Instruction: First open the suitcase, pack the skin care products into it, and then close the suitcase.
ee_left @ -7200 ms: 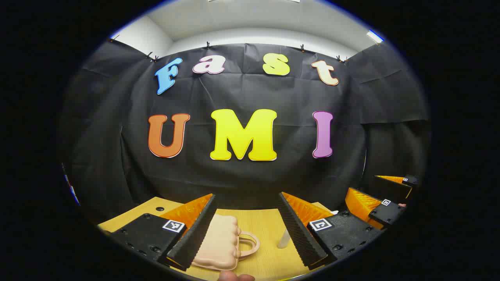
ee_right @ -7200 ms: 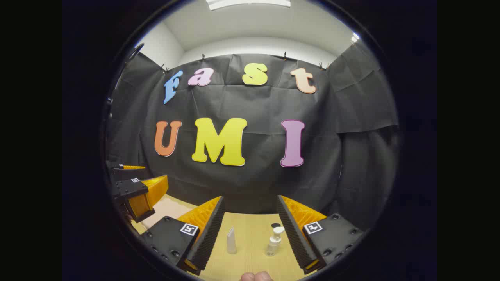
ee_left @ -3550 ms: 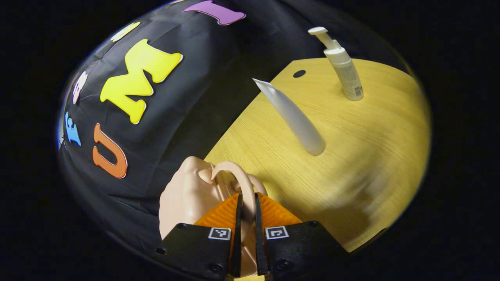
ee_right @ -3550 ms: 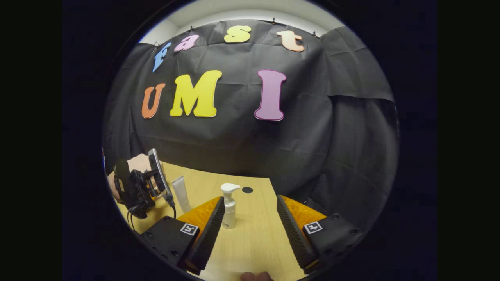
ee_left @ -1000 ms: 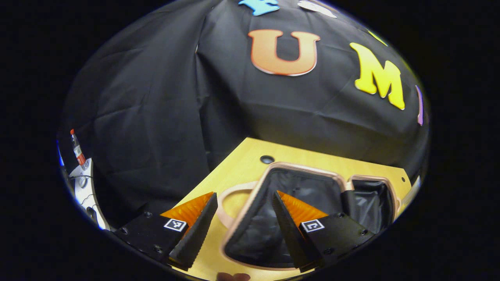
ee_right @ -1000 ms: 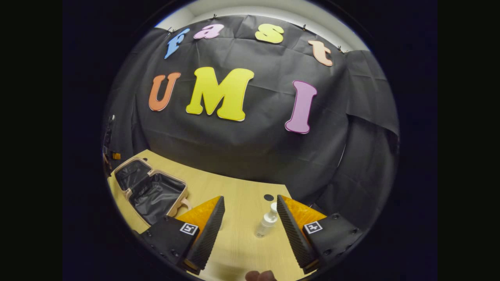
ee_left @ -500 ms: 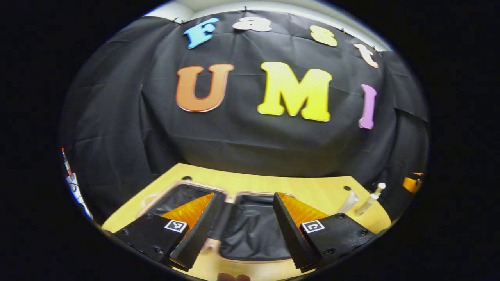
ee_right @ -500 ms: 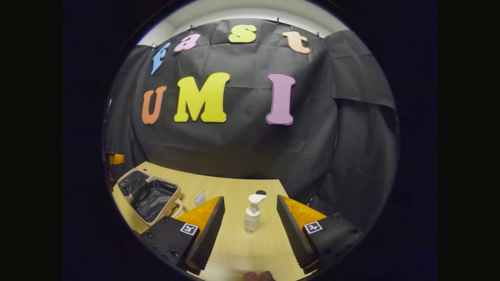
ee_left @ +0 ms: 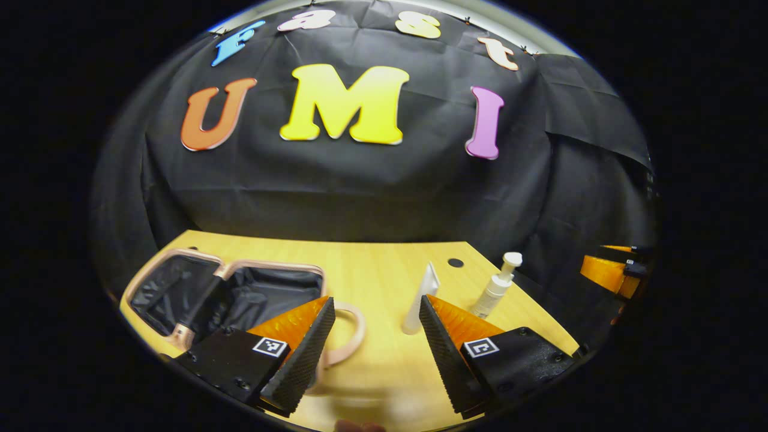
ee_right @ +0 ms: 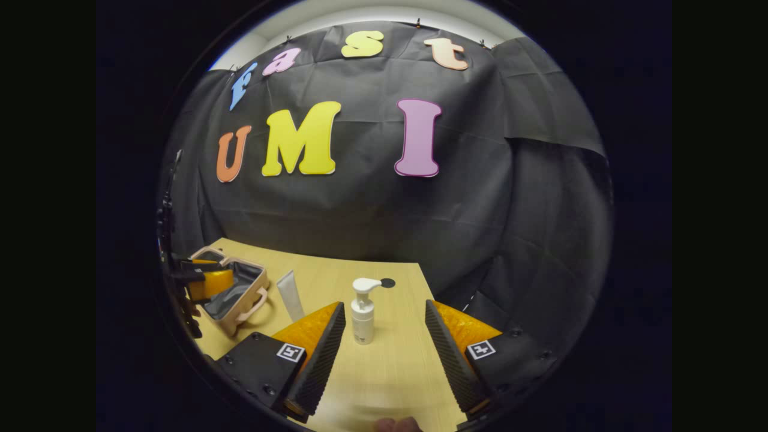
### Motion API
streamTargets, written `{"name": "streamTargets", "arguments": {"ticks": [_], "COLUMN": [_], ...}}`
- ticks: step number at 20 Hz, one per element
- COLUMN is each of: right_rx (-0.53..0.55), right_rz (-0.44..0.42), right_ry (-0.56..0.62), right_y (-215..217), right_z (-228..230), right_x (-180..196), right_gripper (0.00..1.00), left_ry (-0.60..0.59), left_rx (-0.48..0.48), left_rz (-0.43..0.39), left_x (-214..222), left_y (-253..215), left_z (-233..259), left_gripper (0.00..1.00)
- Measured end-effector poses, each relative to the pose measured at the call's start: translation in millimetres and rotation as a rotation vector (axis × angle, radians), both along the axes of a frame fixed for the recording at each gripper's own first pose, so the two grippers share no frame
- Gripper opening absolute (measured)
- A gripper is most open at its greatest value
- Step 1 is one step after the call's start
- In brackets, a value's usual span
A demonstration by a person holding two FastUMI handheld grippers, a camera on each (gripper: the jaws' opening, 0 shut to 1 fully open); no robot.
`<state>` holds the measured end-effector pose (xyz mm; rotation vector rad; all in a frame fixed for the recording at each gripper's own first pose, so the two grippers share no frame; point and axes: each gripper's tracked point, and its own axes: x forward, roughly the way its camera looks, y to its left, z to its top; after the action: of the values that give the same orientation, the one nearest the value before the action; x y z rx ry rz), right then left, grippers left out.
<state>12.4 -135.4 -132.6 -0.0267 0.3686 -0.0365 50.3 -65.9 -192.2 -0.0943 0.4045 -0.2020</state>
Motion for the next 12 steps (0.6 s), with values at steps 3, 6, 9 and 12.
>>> {"name": "streamTargets", "arguments": {"ticks": [3,6,9,12], "right_rx": [0.006,0.004,0.006,-0.006], "right_rz": [0.019,0.020,0.005,-0.017], "right_ry": [0.043,0.101,0.143,0.166], "right_y": [-12.1,-26.2,-40.1,-57.6], "right_z": [-13.4,-34.2,-45.5,-51.5], "right_x": [-4.1,-12.7,-19.7,-21.2], "right_gripper": [0.79,0.79,0.80,0.77], "left_ry": [0.071,0.105,0.146,0.160], "left_rx": [-0.037,-0.021,0.008,0.015], "left_rz": [-0.057,-0.091,-0.096,-0.094], "left_x": [8.6,26.6,47.1,63.9], "left_y": [-42.5,-66.0,-73.4,-75.1], "left_z": [-33.4,-67.3,-102.1,-122.9], "left_gripper": [0.92,0.92,0.91,0.91]}}
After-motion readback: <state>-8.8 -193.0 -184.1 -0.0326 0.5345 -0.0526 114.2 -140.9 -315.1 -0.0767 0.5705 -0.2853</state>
